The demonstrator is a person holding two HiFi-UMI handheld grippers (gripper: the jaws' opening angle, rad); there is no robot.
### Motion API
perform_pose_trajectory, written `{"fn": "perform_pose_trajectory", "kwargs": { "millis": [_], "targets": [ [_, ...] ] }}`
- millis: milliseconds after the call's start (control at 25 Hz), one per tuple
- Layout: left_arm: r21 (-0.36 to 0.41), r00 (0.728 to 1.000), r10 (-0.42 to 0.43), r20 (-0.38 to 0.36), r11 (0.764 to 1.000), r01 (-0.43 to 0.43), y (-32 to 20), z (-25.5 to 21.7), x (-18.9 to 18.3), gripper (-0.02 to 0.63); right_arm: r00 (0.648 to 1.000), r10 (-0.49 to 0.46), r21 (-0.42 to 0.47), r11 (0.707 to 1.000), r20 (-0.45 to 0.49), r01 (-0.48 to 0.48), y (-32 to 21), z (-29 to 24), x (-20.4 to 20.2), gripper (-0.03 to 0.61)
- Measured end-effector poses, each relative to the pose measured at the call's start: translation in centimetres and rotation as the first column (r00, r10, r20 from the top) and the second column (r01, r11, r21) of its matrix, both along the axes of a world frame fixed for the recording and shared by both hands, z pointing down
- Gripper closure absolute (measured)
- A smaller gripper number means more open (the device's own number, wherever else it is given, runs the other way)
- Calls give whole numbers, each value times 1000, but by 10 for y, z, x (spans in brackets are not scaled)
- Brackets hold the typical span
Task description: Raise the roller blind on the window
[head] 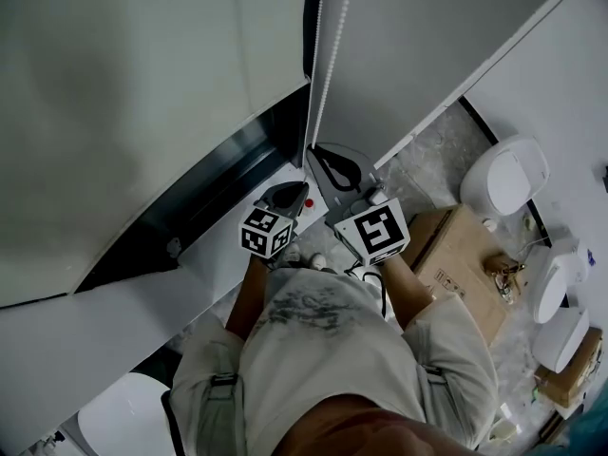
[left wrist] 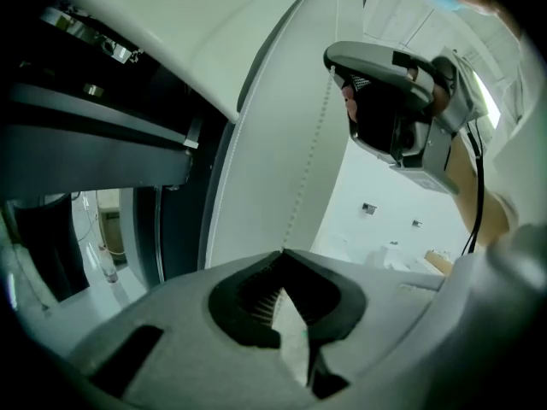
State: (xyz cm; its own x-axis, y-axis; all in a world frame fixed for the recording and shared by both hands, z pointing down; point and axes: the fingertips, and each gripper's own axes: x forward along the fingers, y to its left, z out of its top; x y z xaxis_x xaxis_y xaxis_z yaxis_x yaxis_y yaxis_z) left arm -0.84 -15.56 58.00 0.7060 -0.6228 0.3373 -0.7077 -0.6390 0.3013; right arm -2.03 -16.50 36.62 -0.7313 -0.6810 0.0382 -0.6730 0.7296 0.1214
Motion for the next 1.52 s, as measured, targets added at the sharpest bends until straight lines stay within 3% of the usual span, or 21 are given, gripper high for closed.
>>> {"fn": "perform_pose_trajectory", "kwargs": {
  "millis": [200, 400, 520, 720, 920, 1240, 1520],
  "targets": [
    [-7, 1000, -4, 31, 1000, 5, 7, 14, -2, 603, 1000, -15, 16, 1000, 8, 15, 5, 11, 0, 566],
    [52, 999, -17, 51, 999, 14, 10, 3, -7, 600, 1000, -19, 29, 999, 2, 19, 5, 10, 0, 566],
    [97, 1000, -27, 6, 995, 26, 13, -27, -13, 553, 1000, -19, 26, 999, 0, 19, 4, 10, 2, 566],
    [212, 997, -32, -66, 976, 45, 12, -110, -28, 528, 1000, -8, -13, 1000, -11, 8, 5, 14, 2, 566],
    [356, 994, 13, -106, 934, 26, 8, -201, -30, 517, 1000, -9, -11, 1000, -15, 9, 3, 18, -1, 566],
    [556, 997, 54, -50, 831, -17, -6, -311, -6, 492, 1000, -3, 0, 1000, -13, 3, 7, 13, 1, 566],
    [598, 996, 70, -52, 801, -25, -17, -345, 9, 516, 1000, 2, 15, 1000, -20, -2, 10, 12, 0, 566]
  ]
}}
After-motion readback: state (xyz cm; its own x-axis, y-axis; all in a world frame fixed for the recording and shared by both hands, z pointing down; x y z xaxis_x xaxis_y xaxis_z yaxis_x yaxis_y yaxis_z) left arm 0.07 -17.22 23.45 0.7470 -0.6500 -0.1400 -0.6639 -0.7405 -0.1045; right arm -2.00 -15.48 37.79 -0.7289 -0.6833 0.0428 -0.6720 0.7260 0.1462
